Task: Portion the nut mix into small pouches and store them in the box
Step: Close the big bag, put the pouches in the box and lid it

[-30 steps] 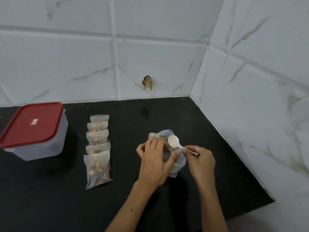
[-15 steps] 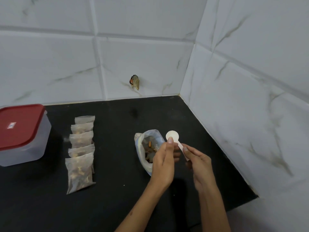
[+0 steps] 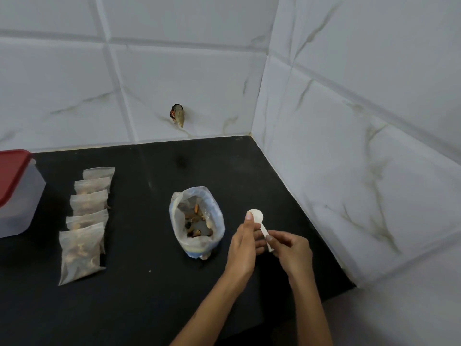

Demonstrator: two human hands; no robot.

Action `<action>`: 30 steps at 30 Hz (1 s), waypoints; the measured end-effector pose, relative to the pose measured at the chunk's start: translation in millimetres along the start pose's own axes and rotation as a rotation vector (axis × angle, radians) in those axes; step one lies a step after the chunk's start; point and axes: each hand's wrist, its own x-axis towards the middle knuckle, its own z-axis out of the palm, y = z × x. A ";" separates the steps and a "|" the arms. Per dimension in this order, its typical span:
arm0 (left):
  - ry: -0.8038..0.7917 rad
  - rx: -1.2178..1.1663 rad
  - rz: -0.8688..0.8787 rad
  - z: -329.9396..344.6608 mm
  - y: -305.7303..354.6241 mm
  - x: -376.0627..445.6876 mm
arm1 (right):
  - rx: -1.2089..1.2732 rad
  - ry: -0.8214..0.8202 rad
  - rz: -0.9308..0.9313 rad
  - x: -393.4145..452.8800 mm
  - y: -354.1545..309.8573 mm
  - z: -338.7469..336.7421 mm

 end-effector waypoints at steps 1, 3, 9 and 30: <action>0.001 0.008 -0.021 1.1 -2.3 0.7 | -0.036 -0.005 0.009 1.9 2.7 0.4; 0.006 0.013 -0.055 1.7 -5.5 2.2 | -0.110 -0.025 0.030 4.7 6.3 2.2; 0.020 0.012 -0.126 -1.6 -13.9 6.2 | -0.291 -0.041 0.042 9.8 10.6 6.6; 0.534 0.287 0.432 -42.9 38.3 -21.0 | -0.091 -0.058 -0.087 1.4 -26.1 21.8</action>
